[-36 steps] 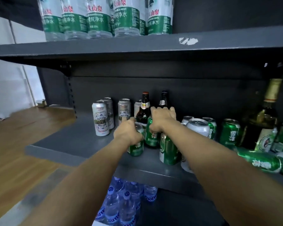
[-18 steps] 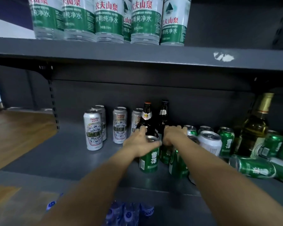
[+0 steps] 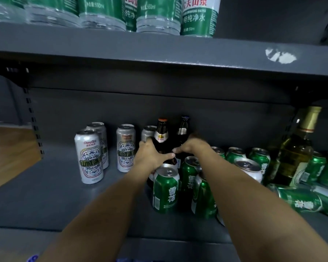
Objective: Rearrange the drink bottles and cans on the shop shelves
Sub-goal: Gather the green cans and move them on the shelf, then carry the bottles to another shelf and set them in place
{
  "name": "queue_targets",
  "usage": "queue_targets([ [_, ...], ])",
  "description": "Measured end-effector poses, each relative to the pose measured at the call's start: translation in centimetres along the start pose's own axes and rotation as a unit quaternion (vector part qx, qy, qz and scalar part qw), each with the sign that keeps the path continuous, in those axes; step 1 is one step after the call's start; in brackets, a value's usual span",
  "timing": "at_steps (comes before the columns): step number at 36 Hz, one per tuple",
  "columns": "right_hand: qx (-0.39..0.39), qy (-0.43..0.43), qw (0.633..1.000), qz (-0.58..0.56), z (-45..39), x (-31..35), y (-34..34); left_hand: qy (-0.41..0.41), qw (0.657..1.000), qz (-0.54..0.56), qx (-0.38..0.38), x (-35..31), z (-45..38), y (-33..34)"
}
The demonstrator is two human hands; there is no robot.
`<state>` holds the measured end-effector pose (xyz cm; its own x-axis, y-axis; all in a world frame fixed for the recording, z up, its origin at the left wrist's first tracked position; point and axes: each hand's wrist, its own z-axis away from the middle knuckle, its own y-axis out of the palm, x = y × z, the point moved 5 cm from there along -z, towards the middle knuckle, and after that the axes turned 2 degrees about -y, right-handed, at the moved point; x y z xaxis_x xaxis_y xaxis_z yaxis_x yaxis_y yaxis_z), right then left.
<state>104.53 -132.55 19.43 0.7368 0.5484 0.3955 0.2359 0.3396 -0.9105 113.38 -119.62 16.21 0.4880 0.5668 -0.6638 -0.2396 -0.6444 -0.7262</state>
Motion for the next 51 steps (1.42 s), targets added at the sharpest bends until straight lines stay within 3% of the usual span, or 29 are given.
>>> queue_targets([
  [6, -0.003, 0.011, 0.998, -0.059, -3.2, -0.1, 1.7, -0.018, 0.998, -0.052, 0.036, 0.0, -0.6, -0.1],
  [10, -0.022, -0.007, 0.999, -0.034, -3.2, 0.3, 1.5, -0.02, 0.999, -0.033, 0.011, -0.1, -0.4, -0.4],
  [18, -0.139, -0.056, 0.988, -0.047, -0.2, 1.1, -0.8, 0.01, 1.0, 0.023, -0.014, 0.4, 0.6, -2.1],
  [25, -0.268, -0.138, 0.949, -0.093, 6.0, 2.3, -3.4, 0.019, 0.991, 0.063, -0.113, -1.5, 3.6, -6.1],
  [33, -0.318, -0.235, 0.916, -0.068, 14.7, 2.3, -4.2, 0.061, 0.97, 0.051, -0.229, -3.8, 10.5, -11.0],
  [40, -0.366, -0.297, 0.878, -0.088, 23.4, -0.7, -5.7, 0.056, 0.963, 0.045, -0.258, -5.7, 18.3, -12.4],
  [44, -0.389, -0.275, 0.873, -0.104, 27.8, -4.2, -6.8, 0.061, 0.966, 0.045, -0.249, -7.8, 22.7, -11.9],
  [51, -0.379, -0.163, 0.906, -0.096, 33.3, -15.8, -6.4, 0.091, 0.984, 0.01, -0.155, -12.7, 30.1, -5.3],
])
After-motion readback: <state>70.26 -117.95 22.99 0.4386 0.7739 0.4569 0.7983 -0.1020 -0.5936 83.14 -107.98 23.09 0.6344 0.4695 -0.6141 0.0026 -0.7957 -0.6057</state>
